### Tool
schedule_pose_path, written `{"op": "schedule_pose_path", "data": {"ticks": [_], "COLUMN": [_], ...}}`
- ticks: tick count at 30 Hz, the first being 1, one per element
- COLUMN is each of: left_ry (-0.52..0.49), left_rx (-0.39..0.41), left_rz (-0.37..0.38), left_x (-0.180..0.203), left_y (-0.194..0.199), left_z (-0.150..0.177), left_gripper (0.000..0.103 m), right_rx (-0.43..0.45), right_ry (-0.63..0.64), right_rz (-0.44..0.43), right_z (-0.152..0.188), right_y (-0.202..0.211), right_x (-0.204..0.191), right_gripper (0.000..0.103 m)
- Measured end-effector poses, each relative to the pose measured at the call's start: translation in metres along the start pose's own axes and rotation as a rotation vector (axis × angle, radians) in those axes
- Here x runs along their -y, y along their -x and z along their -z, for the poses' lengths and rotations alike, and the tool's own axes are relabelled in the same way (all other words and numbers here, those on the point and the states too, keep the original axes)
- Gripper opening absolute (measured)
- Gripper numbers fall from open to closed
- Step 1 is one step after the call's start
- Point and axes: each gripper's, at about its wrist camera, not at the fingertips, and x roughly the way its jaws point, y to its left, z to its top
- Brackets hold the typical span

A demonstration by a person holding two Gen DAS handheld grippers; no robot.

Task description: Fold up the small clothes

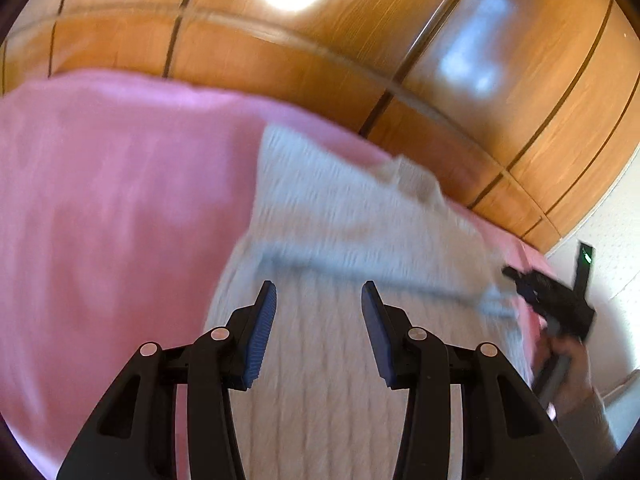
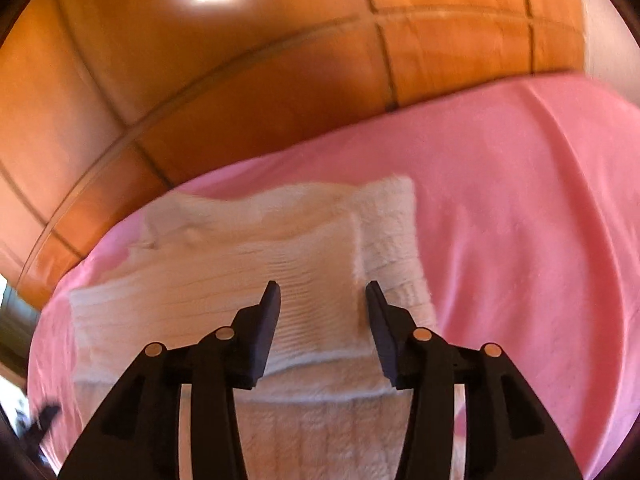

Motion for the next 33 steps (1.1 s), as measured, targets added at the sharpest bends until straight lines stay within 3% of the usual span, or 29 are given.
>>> {"op": "schedule_pose_path", "data": {"ticks": [4,7,12,14,20,23,26,27,33], "left_ry": [-0.043,-0.075,-0.081,-0.086,-0.077,-0.135,-0.164,-0.166,-0.172], "left_rx": [0.015,0.001,-0.069,-0.099,-0.043,0.010,0.049,0.060,0.095], "left_rz": [-0.026,-0.045,-0.138,-0.178,-0.217,-0.234,-0.221,-0.219,-0.200], "left_x": [0.017,0.027,0.018,0.004,0.010,0.025,0.033,0.035,0.037], "left_y": [-0.029,-0.058,-0.113,-0.135,-0.117,-0.093,-0.071,-0.063,-0.043], "left_z": [-0.030,-0.048,-0.060,-0.053,-0.042,-0.038,-0.037,-0.037,-0.040], "left_gripper": [0.043,0.043,0.043,0.043,0.043,0.043,0.045,0.050,0.051], "right_rx": [-0.003,-0.013,-0.028,-0.053,-0.031,-0.028,-0.026,-0.027,-0.026], "right_ry": [0.125,0.177,0.174,0.134,0.144,0.142,0.146,0.146,0.151], "right_rz": [-0.048,-0.016,0.051,0.018,-0.007,-0.010,-0.006,-0.007,0.001], "right_z": [0.009,0.014,0.019,0.028,0.033,0.033,0.033,0.033,0.033], "right_y": [0.003,-0.008,-0.035,-0.051,-0.052,-0.053,-0.050,-0.050,-0.054], "right_x": [-0.036,-0.047,-0.039,-0.020,-0.016,-0.017,-0.016,-0.017,-0.020], "right_gripper": [0.059,0.065,0.081,0.084,0.089,0.089,0.090,0.090,0.090]}}
